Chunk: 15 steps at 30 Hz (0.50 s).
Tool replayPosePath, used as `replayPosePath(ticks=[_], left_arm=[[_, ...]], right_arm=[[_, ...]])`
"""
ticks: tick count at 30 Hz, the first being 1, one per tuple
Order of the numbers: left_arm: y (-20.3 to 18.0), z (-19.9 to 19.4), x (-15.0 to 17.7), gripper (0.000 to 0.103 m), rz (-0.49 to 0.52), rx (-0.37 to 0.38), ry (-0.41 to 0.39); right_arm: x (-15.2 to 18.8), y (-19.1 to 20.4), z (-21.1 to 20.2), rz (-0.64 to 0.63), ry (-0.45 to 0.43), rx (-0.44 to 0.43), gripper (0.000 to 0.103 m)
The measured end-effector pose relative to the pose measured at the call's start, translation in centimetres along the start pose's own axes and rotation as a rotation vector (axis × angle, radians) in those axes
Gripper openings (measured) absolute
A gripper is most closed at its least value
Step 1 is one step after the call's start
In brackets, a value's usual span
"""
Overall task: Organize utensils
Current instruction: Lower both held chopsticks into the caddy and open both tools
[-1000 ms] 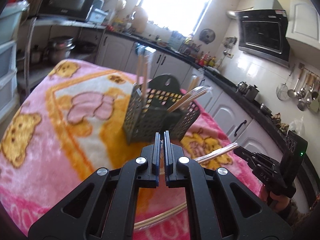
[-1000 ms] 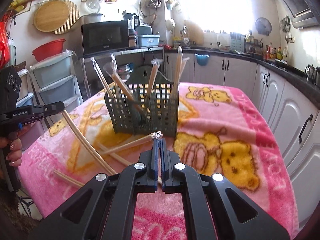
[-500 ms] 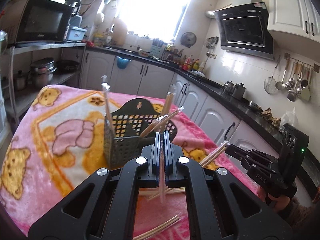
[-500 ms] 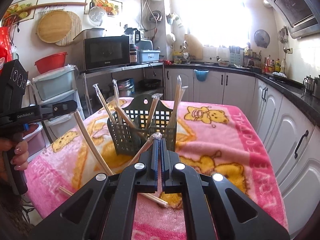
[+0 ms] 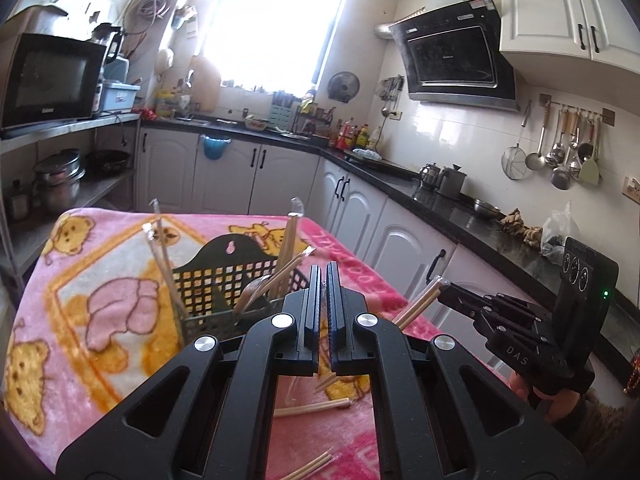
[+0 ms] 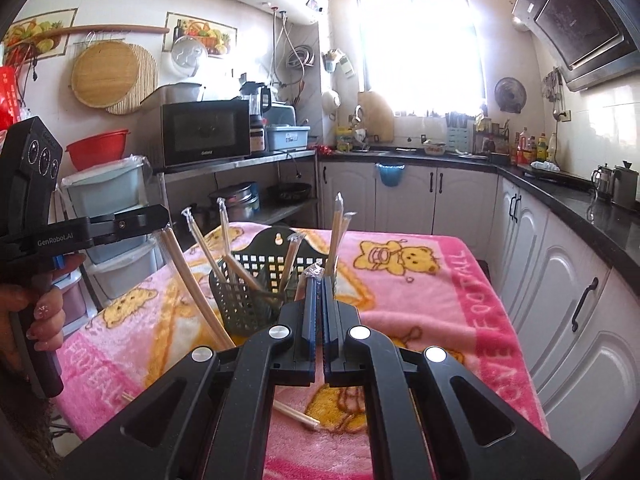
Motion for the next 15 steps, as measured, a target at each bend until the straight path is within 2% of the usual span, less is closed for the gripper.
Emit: replayPosePath(ticks=[15], left_arm=[[-3.3,2.1,-3.6,0.001,0.049,0.081,-0.061]], right_arm=[[-4.3,-2.0,-2.3,-0.008,-0.102,0.072,0.002]])
Point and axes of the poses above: each gripper's, at about its wrist camera, not at the fingertips, and z roughly the way its jaws point, y to its left, x to its underside, the point moved 3 cm from there along z, roughly the way its jaws point, and after that the axes turned 14 degrees about -y, right-handed, at the moved point
